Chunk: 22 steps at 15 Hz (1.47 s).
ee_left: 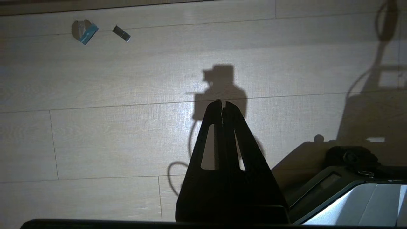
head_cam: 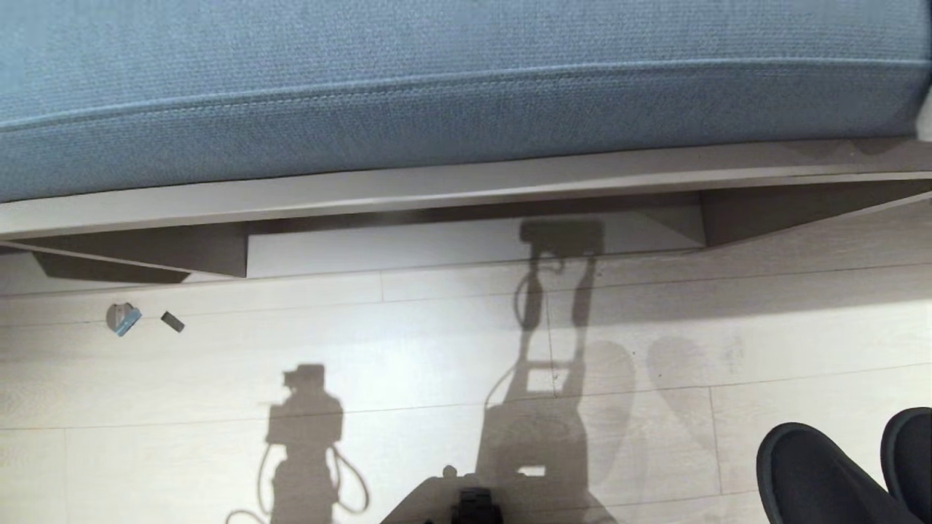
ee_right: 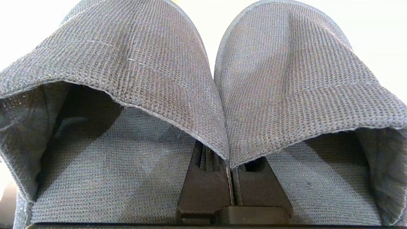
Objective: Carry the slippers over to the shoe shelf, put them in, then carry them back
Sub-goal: Place the slippers on the floor
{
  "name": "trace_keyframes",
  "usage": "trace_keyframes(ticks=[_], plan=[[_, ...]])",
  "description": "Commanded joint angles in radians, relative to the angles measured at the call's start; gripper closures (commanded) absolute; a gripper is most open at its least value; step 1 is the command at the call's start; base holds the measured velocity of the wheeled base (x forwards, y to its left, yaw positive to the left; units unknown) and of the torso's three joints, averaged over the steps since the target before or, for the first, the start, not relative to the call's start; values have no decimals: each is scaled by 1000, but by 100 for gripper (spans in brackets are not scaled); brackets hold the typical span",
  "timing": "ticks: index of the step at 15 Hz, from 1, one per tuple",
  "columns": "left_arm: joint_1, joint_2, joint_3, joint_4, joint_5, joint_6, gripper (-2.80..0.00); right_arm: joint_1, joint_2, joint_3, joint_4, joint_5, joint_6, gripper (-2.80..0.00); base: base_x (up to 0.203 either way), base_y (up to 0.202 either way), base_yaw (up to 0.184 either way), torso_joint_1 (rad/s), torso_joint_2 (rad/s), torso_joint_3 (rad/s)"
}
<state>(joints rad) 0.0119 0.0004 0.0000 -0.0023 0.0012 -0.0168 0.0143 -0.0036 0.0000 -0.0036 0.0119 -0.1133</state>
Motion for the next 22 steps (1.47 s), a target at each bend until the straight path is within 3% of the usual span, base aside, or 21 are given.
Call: trace_keyframes(ticks=[1,22], plan=[[0,1,0,-1,0,0,0,0,5,0,1,0,-2,0,0,0,0,-1,6,199],[0,1,0,-1,0,-2,0,0,5,0,1,-1,-3,0,0,0,0,2,2,203]])
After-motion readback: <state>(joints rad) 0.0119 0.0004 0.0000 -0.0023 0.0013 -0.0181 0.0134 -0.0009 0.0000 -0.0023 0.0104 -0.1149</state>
